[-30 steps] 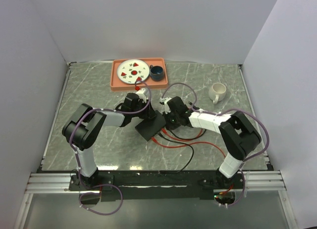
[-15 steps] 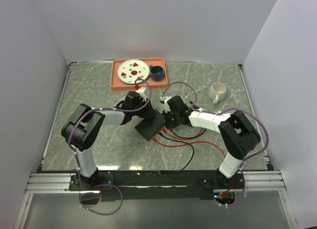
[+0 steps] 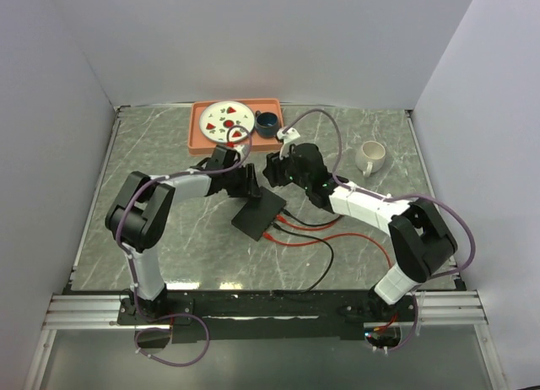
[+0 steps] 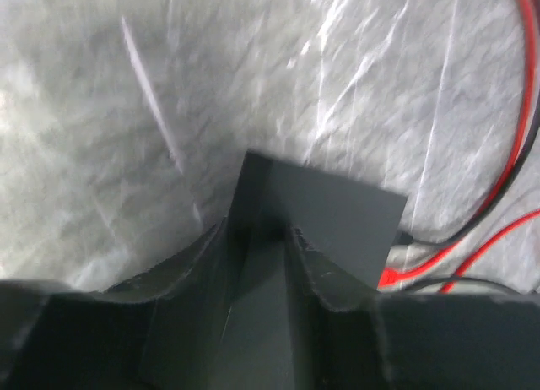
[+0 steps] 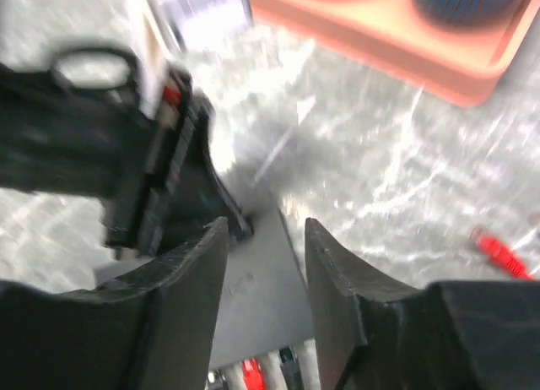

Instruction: Insert the plug into the switch port

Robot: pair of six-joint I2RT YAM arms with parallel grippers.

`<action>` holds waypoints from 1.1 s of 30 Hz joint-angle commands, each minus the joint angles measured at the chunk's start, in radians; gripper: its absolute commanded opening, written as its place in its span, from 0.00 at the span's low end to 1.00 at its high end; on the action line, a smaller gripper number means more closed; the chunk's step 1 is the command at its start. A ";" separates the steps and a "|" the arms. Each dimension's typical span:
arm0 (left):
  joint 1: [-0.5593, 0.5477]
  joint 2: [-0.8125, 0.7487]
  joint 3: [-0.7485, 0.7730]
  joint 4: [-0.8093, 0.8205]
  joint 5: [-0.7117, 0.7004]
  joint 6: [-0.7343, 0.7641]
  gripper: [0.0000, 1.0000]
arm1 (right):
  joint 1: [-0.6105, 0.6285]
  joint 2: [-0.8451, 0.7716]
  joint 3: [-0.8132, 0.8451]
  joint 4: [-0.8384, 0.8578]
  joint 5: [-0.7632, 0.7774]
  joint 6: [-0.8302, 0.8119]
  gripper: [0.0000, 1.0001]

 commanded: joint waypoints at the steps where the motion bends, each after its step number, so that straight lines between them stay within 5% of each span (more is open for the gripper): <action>1: 0.019 0.008 -0.028 -0.251 -0.074 0.007 0.72 | -0.006 -0.060 0.012 0.069 0.025 -0.004 0.63; 4: 0.046 -0.032 -0.006 -0.263 -0.134 0.017 0.95 | -0.007 -0.077 0.013 0.049 0.037 -0.007 0.79; 8: 0.082 -0.130 0.009 -0.250 -0.187 0.016 0.99 | -0.006 -0.091 0.028 0.028 0.050 -0.012 1.00; 20: 0.105 -0.420 0.066 -0.196 -0.240 0.065 0.97 | -0.007 -0.216 0.099 -0.101 0.126 -0.027 1.00; 33: 0.105 -0.756 -0.094 -0.150 -0.332 0.074 0.97 | -0.007 -0.673 -0.183 -0.319 0.353 -0.017 1.00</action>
